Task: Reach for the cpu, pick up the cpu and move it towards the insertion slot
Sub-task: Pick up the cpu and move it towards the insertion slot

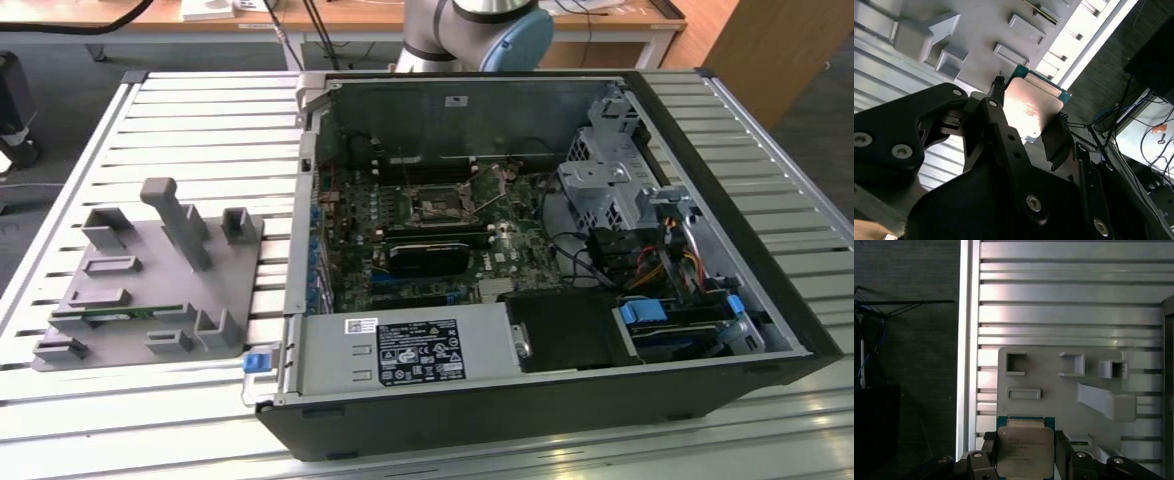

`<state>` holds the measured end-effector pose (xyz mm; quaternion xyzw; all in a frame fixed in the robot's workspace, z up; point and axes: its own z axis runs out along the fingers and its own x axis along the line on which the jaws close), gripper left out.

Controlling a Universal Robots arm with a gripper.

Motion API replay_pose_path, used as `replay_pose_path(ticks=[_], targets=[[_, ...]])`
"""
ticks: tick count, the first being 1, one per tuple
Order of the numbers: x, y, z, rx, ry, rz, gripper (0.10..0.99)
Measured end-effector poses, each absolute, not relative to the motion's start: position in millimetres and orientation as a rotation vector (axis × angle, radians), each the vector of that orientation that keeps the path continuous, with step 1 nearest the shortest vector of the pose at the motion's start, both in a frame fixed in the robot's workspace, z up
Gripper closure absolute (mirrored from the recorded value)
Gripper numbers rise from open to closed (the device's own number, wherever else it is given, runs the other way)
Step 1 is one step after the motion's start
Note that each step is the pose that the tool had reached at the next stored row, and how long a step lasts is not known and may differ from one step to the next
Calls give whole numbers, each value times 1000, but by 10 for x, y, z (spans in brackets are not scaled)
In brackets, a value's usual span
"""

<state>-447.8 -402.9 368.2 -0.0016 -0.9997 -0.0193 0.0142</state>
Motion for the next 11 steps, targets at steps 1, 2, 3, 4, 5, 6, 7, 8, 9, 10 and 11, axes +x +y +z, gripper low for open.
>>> replay_pose_path(ticks=[1,2,3,4,5,6,7,8,9,10,11], targets=[[-4479,-4029,3691,-5,-3113,-60,541],[-4479,-4029,3700,-5,-3113,-60,541],[-4478,-4029,3710,-5,-3113,-60,541],[-4478,-4028,3719,-5,-3113,-60,541],[-4479,-4028,3729,-5,-3113,-60,541],[-4478,-4028,3739,-5,-3113,-60,541],[-4478,-4028,3750,-5,-3113,-60,541],[-4479,-4028,3759,-5,-3113,-60,541],[-4479,-4027,3769,-5,-3113,-60,541],[-4479,-4027,3779,-5,-3113,-60,541],[-4479,-4027,3788,-5,-3113,-60,541]])
